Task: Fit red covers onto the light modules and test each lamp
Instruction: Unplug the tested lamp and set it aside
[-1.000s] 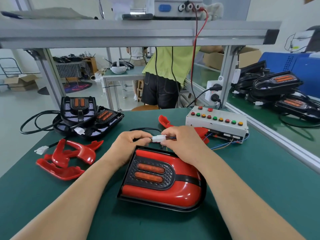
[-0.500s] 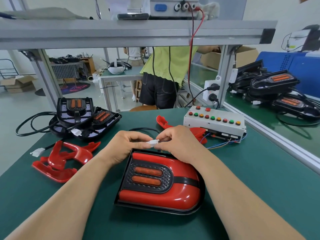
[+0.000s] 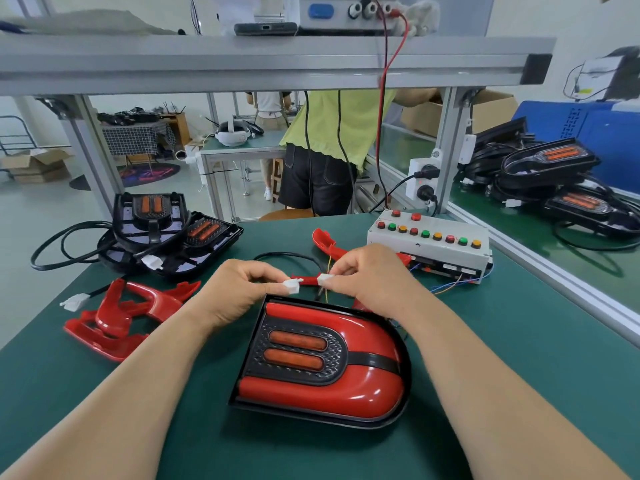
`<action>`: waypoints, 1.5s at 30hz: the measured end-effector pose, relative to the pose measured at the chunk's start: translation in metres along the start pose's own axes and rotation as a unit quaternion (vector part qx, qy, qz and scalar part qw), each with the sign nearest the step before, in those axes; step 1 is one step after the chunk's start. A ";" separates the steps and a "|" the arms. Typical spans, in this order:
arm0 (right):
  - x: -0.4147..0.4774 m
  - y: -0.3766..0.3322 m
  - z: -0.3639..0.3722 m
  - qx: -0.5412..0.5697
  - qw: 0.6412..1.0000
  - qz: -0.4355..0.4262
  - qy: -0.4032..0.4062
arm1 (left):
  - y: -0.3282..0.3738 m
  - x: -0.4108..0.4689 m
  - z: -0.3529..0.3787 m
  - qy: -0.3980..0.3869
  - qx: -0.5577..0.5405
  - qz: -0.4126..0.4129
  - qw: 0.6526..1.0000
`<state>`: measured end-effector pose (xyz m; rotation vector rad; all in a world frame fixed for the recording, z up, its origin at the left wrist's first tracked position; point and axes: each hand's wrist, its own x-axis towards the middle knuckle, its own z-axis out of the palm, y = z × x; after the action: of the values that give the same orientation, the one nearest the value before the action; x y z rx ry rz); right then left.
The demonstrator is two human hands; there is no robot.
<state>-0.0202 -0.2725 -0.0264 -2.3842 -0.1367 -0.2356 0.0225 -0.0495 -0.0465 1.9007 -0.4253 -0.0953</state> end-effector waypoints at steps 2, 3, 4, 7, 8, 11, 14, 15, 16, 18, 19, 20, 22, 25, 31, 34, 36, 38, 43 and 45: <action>-0.001 0.008 -0.006 0.019 1.000 0.021 -0.006 | -0.003 0.000 -0.006 0.021 -0.003 0.011 1.000; -0.002 0.011 -0.008 0.014 1.000 0.025 -0.013 | -0.004 0.000 -0.007 0.030 -0.008 0.017 0.999; -0.003 0.013 -0.008 -0.002 0.999 0.028 -0.017 | -0.005 0.001 -0.007 0.040 -0.012 0.023 0.999; -0.005 0.018 -0.009 -0.108 0.993 0.039 -0.006 | -0.011 0.003 -0.008 0.090 0.000 0.041 0.995; -0.006 0.019 -0.011 -0.140 0.989 0.048 -0.002 | -0.013 0.005 -0.010 0.104 0.019 0.042 0.994; -0.009 0.021 -0.019 -0.184 0.982 0.049 0.005 | -0.019 0.005 -0.012 0.092 0.090 0.036 0.991; -0.013 0.015 -0.023 -0.118 0.992 -0.001 0.035 | -0.017 0.003 -0.008 0.052 0.151 0.027 0.987; -0.014 0.011 -0.022 -0.080 0.996 -0.008 0.023 | -0.016 0.003 -0.006 0.045 0.166 0.021 0.985; -0.016 0.007 -0.020 -0.052 0.999 -0.009 0.000 | -0.016 0.002 -0.004 0.048 0.182 0.016 0.982; -0.018 0.002 -0.015 -0.061 0.996 -0.024 -0.058 | -0.015 0.004 -0.003 0.092 0.216 0.021 0.972; -0.019 -0.001 -0.014 -0.080 0.993 -0.031 -0.082 | -0.015 0.004 -0.003 0.127 0.223 0.022 0.966; -0.019 -0.004 -0.014 -0.093 0.990 -0.036 -0.104 | -0.016 0.004 -0.004 0.163 0.218 0.014 0.962; -0.021 -0.006 -0.016 -0.090 0.984 -0.030 -0.151 | -0.017 0.006 -0.005 0.210 0.217 -0.022 0.953; -0.025 -0.010 -0.019 -0.065 0.971 -0.002 -0.231 | -0.019 0.009 -0.005 0.208 0.298 -0.070 0.929; -0.027 -0.009 -0.019 0.071 0.961 0.004 -0.268 | -0.019 0.012 -0.006 0.142 0.437 -0.156 0.874; -0.027 -0.006 -0.016 0.136 0.956 0.009 -0.260 | -0.019 0.011 -0.009 0.131 0.485 -0.152 0.851; -0.026 -0.006 -0.015 0.137 0.956 0.007 -0.260 | -0.021 0.008 -0.011 0.165 0.468 -0.121 0.860; -0.025 -0.006 -0.015 0.143 0.954 0.013 -0.264 | -0.023 0.009 -0.015 0.173 0.439 -0.032 0.881; -0.021 -0.002 -0.014 0.167 0.949 0.037 -0.265 | -0.018 0.057 0.007 -0.135 0.601 0.032 0.787; -0.021 -0.001 -0.013 0.176 0.947 0.040 -0.264 | -0.021 0.068 0.018 -0.186 0.621 0.013 0.761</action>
<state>-0.0425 -0.2810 -0.0206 -2.0338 -0.3032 0.4412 0.0858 -0.0822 -0.0627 3.2166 -0.9356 -0.2086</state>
